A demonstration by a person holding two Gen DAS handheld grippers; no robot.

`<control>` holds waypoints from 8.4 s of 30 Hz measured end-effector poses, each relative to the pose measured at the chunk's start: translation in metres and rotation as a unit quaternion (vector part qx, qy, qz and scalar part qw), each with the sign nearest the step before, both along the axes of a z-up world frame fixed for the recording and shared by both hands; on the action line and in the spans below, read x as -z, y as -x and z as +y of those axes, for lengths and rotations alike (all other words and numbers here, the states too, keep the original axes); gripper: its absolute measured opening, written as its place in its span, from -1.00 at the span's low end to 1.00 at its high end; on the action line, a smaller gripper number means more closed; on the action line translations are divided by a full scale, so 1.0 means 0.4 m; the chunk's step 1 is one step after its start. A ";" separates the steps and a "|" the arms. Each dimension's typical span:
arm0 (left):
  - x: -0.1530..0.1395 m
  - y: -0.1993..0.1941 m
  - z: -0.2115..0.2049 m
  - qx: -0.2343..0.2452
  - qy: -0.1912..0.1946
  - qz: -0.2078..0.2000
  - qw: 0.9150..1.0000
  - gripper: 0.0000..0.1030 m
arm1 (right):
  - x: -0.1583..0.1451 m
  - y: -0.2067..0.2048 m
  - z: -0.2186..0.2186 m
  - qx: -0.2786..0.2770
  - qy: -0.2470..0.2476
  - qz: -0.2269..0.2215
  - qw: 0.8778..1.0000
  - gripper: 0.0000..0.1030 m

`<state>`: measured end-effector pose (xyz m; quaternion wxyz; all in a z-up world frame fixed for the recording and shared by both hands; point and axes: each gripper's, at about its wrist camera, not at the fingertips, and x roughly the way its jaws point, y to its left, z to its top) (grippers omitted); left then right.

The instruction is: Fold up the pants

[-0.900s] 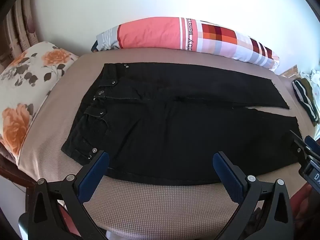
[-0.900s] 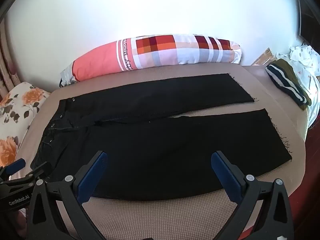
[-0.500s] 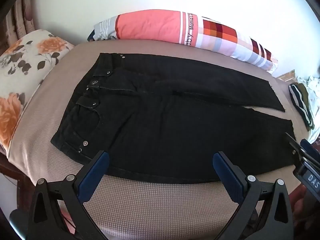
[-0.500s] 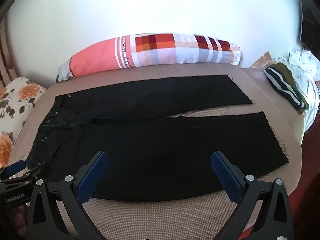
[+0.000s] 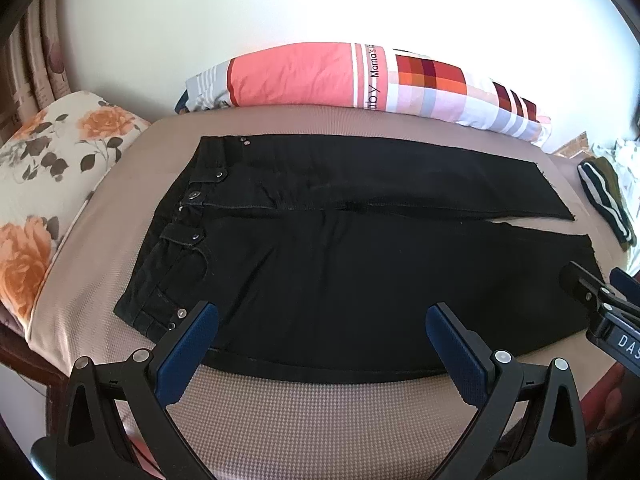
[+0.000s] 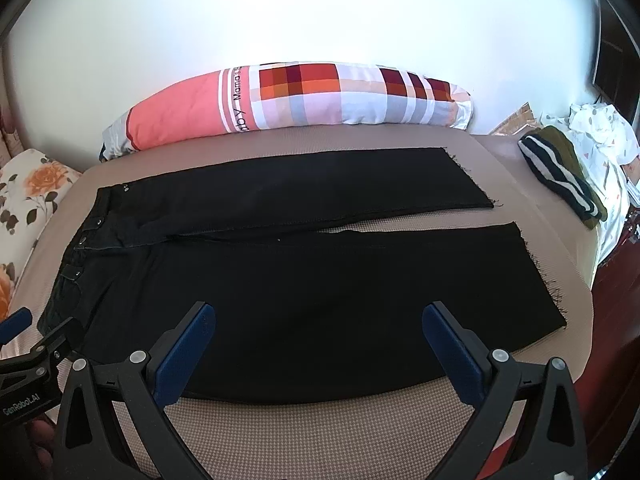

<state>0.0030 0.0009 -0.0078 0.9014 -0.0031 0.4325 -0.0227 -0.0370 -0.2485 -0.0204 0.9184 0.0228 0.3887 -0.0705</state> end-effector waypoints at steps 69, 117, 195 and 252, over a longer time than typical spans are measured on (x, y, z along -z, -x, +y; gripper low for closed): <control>0.018 0.008 -0.003 -0.018 -0.024 0.014 0.999 1.00 | 0.004 0.001 0.025 -0.011 0.027 0.020 0.999 1.00; -0.041 -0.217 0.302 -0.084 0.046 0.025 0.995 0.97 | 0.001 -0.122 -0.084 -0.027 -0.108 0.001 0.994 1.00; 0.041 -0.721 0.547 0.106 0.324 0.014 0.940 -0.82 | 0.222 -1.063 0.257 -0.552 -0.008 0.289 0.782 0.36; 0.216 -0.200 0.607 0.140 0.142 0.196 0.960 0.27 | 0.225 -0.227 0.115 -0.347 0.071 0.189 0.916 -0.84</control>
